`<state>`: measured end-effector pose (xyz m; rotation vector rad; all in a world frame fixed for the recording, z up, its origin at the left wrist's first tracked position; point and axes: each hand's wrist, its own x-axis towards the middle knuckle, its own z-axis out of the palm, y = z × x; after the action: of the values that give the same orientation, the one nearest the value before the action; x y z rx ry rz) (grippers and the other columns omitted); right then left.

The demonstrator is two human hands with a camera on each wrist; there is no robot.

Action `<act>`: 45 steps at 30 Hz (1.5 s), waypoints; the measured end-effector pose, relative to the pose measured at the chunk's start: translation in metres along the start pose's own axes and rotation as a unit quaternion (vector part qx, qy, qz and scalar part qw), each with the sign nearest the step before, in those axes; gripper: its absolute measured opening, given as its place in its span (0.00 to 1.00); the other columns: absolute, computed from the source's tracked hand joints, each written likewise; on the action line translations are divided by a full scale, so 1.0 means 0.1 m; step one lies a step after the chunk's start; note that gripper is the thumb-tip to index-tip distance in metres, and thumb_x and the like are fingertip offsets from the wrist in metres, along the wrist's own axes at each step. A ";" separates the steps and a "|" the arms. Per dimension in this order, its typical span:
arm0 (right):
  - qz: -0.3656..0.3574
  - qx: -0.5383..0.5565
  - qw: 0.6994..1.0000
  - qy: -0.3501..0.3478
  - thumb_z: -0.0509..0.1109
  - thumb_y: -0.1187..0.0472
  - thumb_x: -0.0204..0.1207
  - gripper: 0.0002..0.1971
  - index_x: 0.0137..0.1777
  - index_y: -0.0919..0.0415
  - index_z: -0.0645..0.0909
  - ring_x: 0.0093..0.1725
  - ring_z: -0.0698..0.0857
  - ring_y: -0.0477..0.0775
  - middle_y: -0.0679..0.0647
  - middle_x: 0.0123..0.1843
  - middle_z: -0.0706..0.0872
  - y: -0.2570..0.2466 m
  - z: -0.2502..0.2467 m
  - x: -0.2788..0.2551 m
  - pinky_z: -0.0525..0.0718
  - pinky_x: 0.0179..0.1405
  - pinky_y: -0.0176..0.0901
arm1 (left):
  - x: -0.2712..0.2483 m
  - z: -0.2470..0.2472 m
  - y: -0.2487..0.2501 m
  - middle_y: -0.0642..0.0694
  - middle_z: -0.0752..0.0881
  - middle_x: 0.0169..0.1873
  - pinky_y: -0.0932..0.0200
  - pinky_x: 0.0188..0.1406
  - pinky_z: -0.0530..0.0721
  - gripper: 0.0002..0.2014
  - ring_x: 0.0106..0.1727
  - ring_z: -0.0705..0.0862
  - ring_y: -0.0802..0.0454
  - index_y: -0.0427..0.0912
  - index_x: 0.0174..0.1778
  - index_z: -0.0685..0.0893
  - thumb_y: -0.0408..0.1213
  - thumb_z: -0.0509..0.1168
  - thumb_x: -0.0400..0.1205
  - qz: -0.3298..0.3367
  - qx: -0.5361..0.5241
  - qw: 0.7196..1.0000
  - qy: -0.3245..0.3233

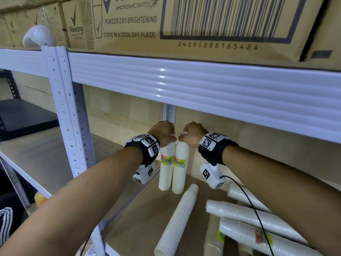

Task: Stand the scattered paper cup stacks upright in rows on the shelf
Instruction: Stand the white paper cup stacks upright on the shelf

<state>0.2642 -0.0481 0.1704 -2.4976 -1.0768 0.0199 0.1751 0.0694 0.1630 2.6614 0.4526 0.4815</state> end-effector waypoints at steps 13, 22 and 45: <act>0.008 0.052 0.998 0.019 0.74 0.56 0.75 0.28 0.75 0.59 0.74 0.68 0.80 0.57 0.55 0.71 0.79 0.07 0.01 -0.07 0.77 0.58 0.40 | -0.03 0.03 -0.02 0.44 0.79 0.73 0.57 0.67 0.77 0.27 0.73 0.78 0.47 0.39 0.76 0.76 0.39 0.70 0.81 -0.028 -0.041 0.999 -0.009; 0.000 -0.007 1.000 0.006 0.74 0.55 0.73 0.33 0.77 0.59 0.68 0.61 0.83 0.59 0.59 0.68 0.80 0.19 -0.11 -0.43 0.84 0.56 0.48 | -0.23 -0.04 0.11 0.42 0.68 0.80 0.45 0.74 0.75 0.40 0.78 0.72 0.44 0.51 0.86 0.57 0.46 0.71 0.80 -0.011 -0.038 0.999 0.008; 0.112 -0.142 0.965 -0.191 0.81 0.50 0.67 0.37 0.76 0.51 0.72 0.70 0.75 0.56 0.52 0.74 0.73 1.27 0.04 -1.53 0.74 0.55 0.43 | -1.15 0.95 0.34 0.44 0.73 0.77 0.50 0.71 0.76 0.43 0.75 0.75 0.46 0.54 0.84 0.60 0.54 0.73 0.76 -0.040 -0.007 0.982 -0.184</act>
<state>0.2441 -0.2309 0.0952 -2.9483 -0.9861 0.4608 0.1184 -0.0341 0.0651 2.6241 0.4371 -0.0359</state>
